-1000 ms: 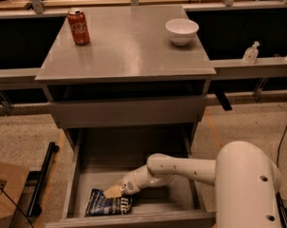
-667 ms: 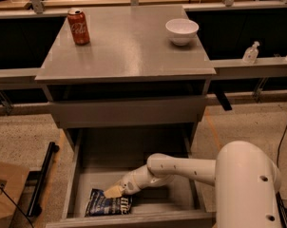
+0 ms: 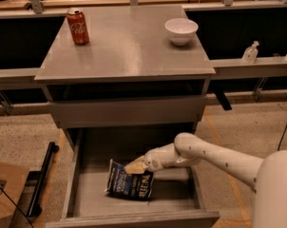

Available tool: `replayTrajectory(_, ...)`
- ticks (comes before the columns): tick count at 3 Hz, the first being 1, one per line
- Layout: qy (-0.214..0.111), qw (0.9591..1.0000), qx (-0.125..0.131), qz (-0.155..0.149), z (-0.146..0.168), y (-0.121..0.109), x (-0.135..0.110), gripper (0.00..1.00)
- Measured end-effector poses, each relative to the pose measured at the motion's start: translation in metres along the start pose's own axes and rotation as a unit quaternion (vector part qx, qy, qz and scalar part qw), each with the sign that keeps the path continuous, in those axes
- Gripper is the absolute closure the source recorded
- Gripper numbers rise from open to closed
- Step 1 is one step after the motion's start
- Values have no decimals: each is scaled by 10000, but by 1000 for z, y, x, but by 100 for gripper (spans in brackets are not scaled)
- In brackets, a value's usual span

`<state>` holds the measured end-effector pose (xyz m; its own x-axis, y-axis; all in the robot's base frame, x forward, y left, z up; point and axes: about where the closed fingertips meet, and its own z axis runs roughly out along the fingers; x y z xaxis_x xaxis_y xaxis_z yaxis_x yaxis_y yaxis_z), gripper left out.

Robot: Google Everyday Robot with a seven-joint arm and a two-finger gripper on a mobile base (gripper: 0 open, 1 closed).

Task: Pick blue chip bag from middle drawer and place on counter

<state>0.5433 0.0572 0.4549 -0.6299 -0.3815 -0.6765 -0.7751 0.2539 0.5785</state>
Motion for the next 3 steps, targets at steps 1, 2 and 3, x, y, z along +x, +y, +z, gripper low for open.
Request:
replayTrajectory(1,-9,9984,433,-358,-100,5,-55,100)
replayTrajectory(2,91,9950,805,-582,-156,24,-86,100)
replayTrajectory(3,288,9910,1178,-570,-195,49,-96,100)
